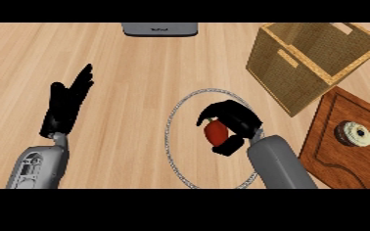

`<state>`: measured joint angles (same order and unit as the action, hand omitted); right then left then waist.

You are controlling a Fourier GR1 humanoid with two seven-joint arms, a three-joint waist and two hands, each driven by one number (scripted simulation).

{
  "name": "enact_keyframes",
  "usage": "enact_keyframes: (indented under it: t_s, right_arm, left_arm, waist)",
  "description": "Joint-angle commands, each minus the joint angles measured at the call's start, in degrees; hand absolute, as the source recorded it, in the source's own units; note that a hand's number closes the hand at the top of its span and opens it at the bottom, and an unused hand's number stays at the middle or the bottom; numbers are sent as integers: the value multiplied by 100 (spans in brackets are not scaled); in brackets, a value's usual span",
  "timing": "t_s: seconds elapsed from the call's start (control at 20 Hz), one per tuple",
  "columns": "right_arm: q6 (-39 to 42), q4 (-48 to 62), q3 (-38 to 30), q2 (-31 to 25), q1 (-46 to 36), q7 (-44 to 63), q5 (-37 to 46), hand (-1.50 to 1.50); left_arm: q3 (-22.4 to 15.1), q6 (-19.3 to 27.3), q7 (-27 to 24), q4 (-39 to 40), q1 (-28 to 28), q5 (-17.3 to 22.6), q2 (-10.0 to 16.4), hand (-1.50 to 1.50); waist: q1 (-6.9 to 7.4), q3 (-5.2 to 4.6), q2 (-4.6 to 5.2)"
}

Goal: Pick the bell pepper from the placemat and place it in the basket

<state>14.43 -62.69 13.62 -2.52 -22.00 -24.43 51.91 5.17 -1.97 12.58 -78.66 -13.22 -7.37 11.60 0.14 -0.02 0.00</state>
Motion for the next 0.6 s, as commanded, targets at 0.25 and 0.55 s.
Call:
enact_keyframes:
  t_s: [0.25, 0.55]
  right_arm:
    - [-846, 29, 291, -250, 197, -190, 830, 150]
    - [94, -180, 1180, 243, -83, 2698, 2310, 150]
  left_arm:
    - [154, -192, 63, -31, 23, 88, 146, 0]
    - [20, 8, 76, -213, 133, -7, -55, 0]
  waist:
    - [-15, 2, -1]
    - [-55, -14, -48]
